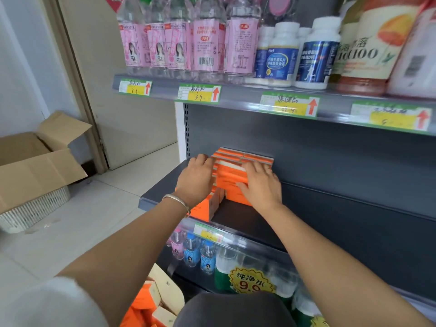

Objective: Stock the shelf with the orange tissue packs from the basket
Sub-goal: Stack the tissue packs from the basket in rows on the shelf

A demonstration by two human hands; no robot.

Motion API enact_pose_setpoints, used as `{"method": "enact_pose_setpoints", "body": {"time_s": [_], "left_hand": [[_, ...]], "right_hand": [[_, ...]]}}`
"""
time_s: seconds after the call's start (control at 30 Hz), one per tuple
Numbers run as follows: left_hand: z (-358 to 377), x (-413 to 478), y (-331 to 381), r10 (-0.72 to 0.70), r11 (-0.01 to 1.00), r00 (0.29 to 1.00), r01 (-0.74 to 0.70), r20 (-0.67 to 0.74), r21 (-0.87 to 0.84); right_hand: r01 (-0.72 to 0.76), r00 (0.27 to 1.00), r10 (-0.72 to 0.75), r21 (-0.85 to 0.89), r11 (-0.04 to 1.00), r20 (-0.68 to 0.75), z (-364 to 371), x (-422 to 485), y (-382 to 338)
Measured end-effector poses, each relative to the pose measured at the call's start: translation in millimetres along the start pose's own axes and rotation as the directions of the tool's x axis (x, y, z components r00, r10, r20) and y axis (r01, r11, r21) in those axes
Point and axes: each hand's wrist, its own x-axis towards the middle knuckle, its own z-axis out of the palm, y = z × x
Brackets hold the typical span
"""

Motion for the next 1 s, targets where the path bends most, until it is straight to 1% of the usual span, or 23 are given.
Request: {"method": "enact_pose_setpoints", "body": {"time_s": [0.03,0.1,0.17,0.2,0.27,0.33,0.47,0.57,0.67,0.83,0.9,1.0], "left_hand": [[1,-2,-2,-0.007,1.000,1.000,0.006,0.017,0.023],[4,-5,-7,-0.033,0.998,0.996,0.029,0.078,0.056],[10,-9,-12,-0.060,0.997,0.981,0.049,0.182,0.066],[15,-10,-15,-0.067,0.996,0.970,0.054,0.235,0.065],[24,-12,-19,-0.063,0.997,0.947,0.044,0.314,0.069],[34,-12,-23,-0.045,0.996,0.937,0.017,0.347,0.084],[50,-9,-25,-0.041,0.995,0.938,0.005,0.345,0.103],[57,-8,-25,-0.045,0.997,0.939,0.021,0.341,0.073],[58,-8,-23,-0.037,0.999,0.945,0.026,0.326,0.035],[50,-15,-25,-0.028,0.999,0.953,0.018,0.301,0.037],[43,-22,-30,-0.037,0.998,0.956,0.020,0.290,0.062],[28,-37,-44,-0.064,0.995,0.963,0.043,0.263,0.087]], "right_hand": [[-0.043,0.998,0.042,0.003,0.999,0.037,1,-4,5],[-0.119,0.979,0.116,0.010,0.993,0.165,9,-12,13],[-0.168,0.946,0.160,0.003,0.986,0.282,21,-19,17],[-0.181,0.936,0.174,-0.007,0.984,0.306,27,-21,17],[-0.197,0.935,0.198,-0.031,0.980,0.295,38,-22,14],[-0.200,0.947,0.208,-0.059,0.978,0.245,47,-18,10],[-0.186,0.968,0.199,-0.095,0.978,0.154,62,-5,8],[-0.183,0.978,0.193,-0.120,0.976,0.078,71,0,7],[-0.140,0.981,0.160,-0.168,0.976,0.111,74,2,5],[-0.112,0.973,0.148,-0.202,0.973,0.174,61,0,-1],[-0.072,0.976,0.103,-0.166,0.984,0.190,55,-5,-8],[0.032,0.982,-0.007,-0.129,0.991,0.188,45,-11,-29]]}}
